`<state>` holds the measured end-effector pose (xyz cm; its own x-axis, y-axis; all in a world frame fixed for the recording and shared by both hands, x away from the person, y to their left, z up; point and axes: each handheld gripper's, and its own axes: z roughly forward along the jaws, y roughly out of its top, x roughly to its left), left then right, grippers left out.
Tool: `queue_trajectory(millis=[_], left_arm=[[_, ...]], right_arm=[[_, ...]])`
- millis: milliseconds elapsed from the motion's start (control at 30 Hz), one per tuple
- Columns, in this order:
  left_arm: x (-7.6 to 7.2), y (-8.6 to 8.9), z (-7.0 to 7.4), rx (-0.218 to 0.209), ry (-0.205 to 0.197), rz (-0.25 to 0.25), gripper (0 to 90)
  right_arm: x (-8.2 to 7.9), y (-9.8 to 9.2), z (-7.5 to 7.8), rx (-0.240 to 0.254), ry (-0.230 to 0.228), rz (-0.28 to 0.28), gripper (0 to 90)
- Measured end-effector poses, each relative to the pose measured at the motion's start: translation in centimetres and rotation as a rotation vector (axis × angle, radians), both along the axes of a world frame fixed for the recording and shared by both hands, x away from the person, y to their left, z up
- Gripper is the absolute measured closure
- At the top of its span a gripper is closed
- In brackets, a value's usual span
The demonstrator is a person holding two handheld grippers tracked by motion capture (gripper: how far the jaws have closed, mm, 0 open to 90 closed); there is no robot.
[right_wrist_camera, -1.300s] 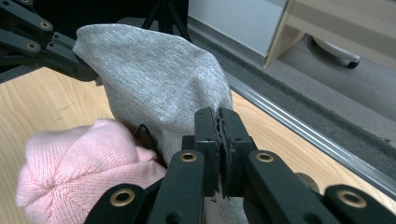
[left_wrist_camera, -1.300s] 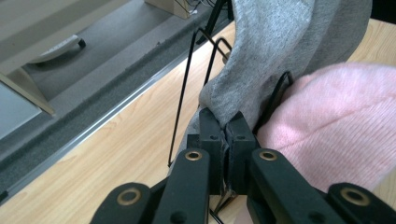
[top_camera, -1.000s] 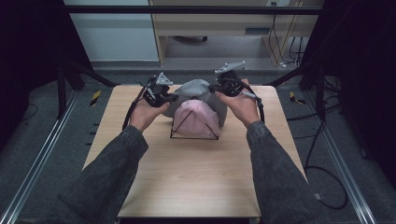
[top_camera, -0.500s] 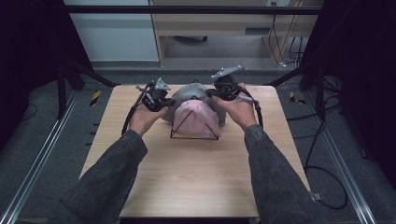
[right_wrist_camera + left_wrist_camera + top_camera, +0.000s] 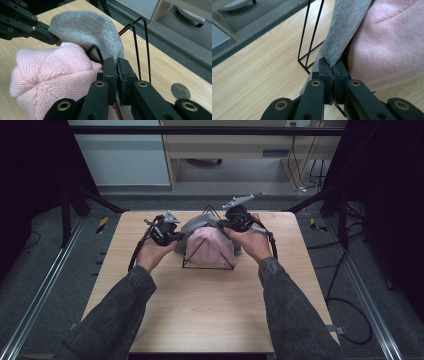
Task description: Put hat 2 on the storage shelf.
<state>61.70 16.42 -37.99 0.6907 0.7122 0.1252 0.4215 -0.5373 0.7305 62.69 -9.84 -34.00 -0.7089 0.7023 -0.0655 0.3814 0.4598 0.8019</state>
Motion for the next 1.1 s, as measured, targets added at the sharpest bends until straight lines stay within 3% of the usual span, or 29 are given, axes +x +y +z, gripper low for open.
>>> queue_trajectory(millis=[400,600,800,1100], left_arm=[[-0.7,0.0,-0.5,-0.006,-0.004,0.006,87.0],[-1.0,0.1,-0.7,-0.007,-0.003,0.01,86.4],[-1.3,0.1,-0.7,-0.014,-0.011,0.021,83.5],[-2.1,0.1,0.2,-0.027,-0.062,0.044,64.1]], right_arm=[[-0.5,0.0,0.3,0.003,-0.02,-0.022,71.0],[-0.9,-0.3,0.3,0.02,-0.033,-0.059,54.8],[-1.3,-0.7,0.1,0.01,-0.039,-0.087,44.6],[-1.9,-1.0,0.7,0.017,-0.058,-0.11,31.3]])
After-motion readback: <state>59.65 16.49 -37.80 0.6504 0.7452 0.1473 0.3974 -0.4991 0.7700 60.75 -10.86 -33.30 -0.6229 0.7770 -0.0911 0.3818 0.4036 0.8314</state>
